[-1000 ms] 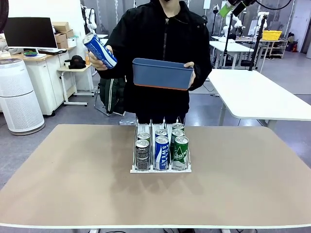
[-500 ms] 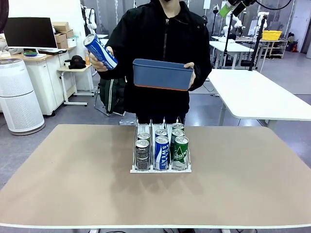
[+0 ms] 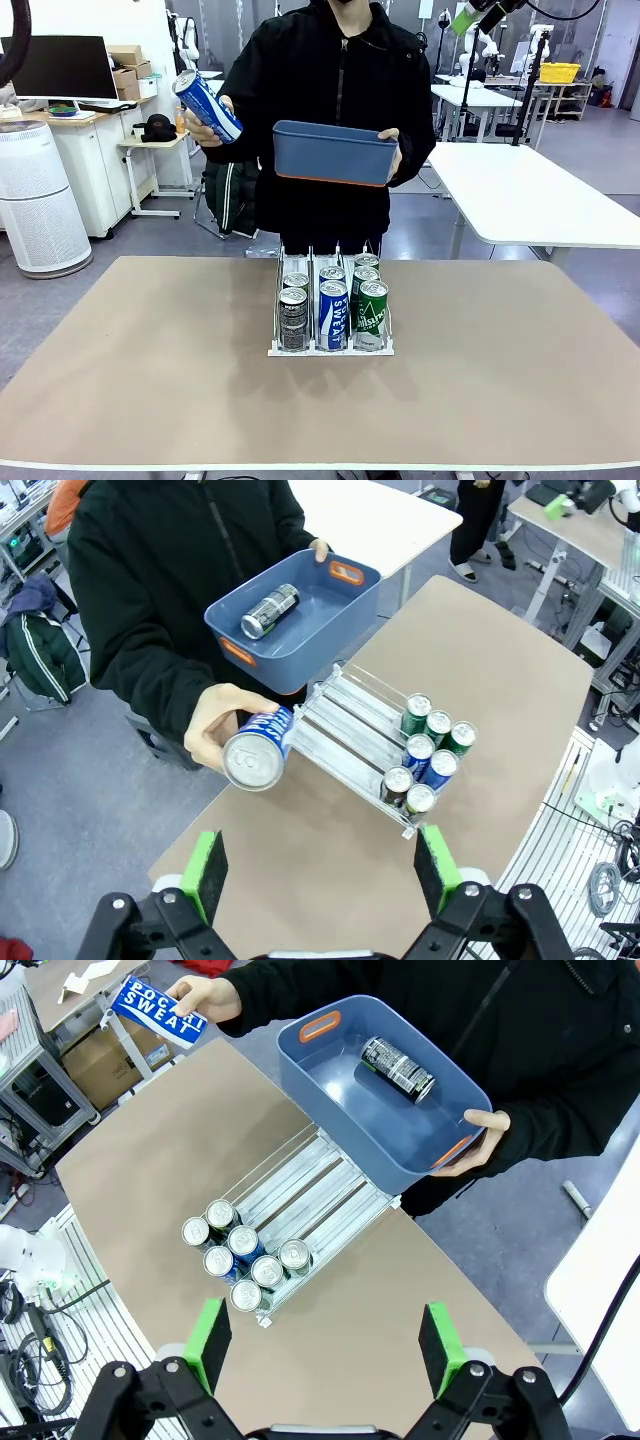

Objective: Fill the beverage cans into the dispenser.
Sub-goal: Pick up the Ionic drink handed by the human.

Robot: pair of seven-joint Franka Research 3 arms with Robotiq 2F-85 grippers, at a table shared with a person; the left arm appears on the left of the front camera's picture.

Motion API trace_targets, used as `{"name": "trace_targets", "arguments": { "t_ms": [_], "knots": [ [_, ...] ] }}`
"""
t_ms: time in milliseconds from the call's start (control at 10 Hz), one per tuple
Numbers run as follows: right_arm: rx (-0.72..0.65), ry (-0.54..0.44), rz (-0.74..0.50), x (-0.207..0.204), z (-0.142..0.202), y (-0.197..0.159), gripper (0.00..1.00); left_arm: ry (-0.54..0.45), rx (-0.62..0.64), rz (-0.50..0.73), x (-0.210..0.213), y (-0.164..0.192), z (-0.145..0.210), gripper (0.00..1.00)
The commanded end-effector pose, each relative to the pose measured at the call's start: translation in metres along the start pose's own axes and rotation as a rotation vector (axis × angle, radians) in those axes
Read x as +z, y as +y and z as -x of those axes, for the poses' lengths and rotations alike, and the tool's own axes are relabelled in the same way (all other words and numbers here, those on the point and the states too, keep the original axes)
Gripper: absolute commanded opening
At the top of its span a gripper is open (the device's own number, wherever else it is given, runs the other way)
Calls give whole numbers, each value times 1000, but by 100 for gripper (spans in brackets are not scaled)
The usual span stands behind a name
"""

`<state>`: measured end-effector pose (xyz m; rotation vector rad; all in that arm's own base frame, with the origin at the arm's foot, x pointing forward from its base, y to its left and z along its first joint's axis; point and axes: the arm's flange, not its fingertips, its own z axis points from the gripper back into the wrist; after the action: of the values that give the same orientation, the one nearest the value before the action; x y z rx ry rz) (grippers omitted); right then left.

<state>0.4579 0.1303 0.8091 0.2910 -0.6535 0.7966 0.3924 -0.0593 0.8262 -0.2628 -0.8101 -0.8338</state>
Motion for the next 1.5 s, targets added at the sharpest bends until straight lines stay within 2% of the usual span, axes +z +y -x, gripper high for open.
{"name": "trace_targets", "arguments": {
  "t_ms": [0,200,300,900,1400],
  "knots": [
    [0,1,-1,1,0,0,100,36,-4,-31,-10,9,-3,100],
    [0,1,-1,1,0,0,100,66,-15,8,-23,24,1,100],
    [0,1,-1,1,0,0,100,58,-36,-18,-30,27,2,100],
    [0,1,-1,1,0,0,100,96,9,14,-80,51,12,100],
    [0,1,-1,1,0,0,100,9,1,28,-120,61,15,100]
  ]
}}
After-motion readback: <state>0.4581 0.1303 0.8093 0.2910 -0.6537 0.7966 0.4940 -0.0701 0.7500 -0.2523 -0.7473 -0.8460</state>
